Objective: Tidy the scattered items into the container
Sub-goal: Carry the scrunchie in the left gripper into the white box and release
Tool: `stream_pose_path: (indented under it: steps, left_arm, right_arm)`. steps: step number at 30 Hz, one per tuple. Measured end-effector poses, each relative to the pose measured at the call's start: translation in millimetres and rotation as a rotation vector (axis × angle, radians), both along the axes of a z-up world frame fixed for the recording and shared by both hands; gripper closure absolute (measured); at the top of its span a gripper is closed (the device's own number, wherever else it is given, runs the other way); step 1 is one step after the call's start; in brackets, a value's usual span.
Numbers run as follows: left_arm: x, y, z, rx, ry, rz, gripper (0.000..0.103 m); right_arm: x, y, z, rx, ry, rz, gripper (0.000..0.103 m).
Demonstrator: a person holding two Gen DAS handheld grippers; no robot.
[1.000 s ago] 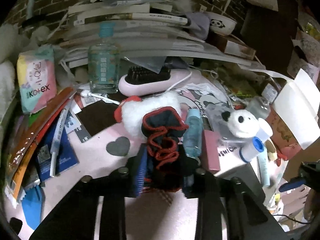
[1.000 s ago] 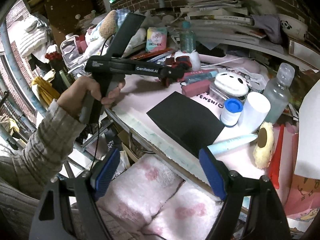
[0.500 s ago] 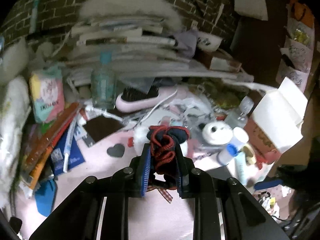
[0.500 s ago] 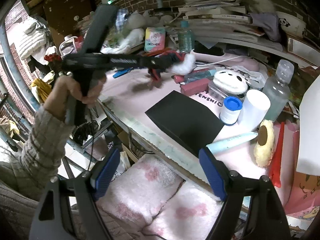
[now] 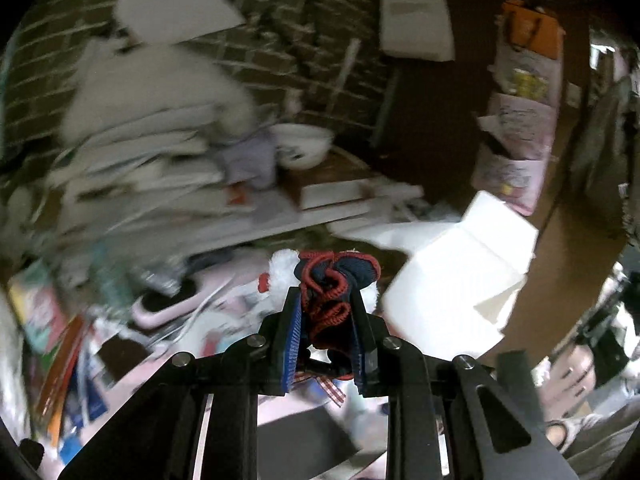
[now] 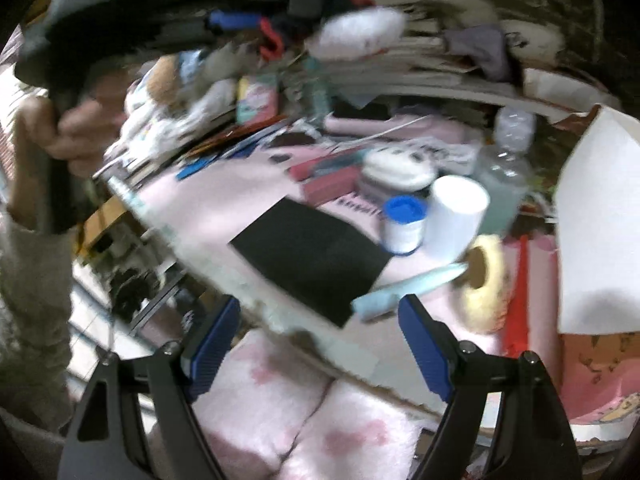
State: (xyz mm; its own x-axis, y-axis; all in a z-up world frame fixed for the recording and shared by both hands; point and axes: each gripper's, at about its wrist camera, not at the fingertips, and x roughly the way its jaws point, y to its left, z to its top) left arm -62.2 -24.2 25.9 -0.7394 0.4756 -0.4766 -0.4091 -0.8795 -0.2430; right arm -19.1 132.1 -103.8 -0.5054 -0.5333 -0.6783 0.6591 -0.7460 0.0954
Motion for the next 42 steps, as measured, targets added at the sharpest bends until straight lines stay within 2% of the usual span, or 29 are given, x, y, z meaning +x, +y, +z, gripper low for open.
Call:
stream_pose_path:
  steps: [9, 17, 24, 30, 42]
  left_arm:
    - [-16.4, 83.8, 26.0, -0.034, 0.000, -0.208, 0.087]
    - [-35.7, 158.9, 23.2, -0.131, -0.069, -0.363, 0.087]
    - [-52.7, 203.0, 13.8, -0.293, -0.124, -0.370, 0.087]
    - [-67.8, 223.1, 1.2, -0.393, -0.177, -0.362, 0.087]
    - [-81.3, 241.5, -29.2, -0.515, -0.254, -0.357, 0.086]
  right_arm:
    - [-14.7, 16.8, 3.0, -0.074, 0.047, -0.145, 0.024]
    - [-18.0, 27.5, -2.1, -0.125, 0.051, -0.199, 0.024]
    - [-19.5, 34.5, -3.8, -0.144, 0.039, -0.215, 0.024]
    - [-20.7, 37.2, -4.4, -0.153, 0.036, -0.221, 0.024]
    - [-21.8, 44.6, -7.6, -0.167, 0.028, -0.242, 0.024]
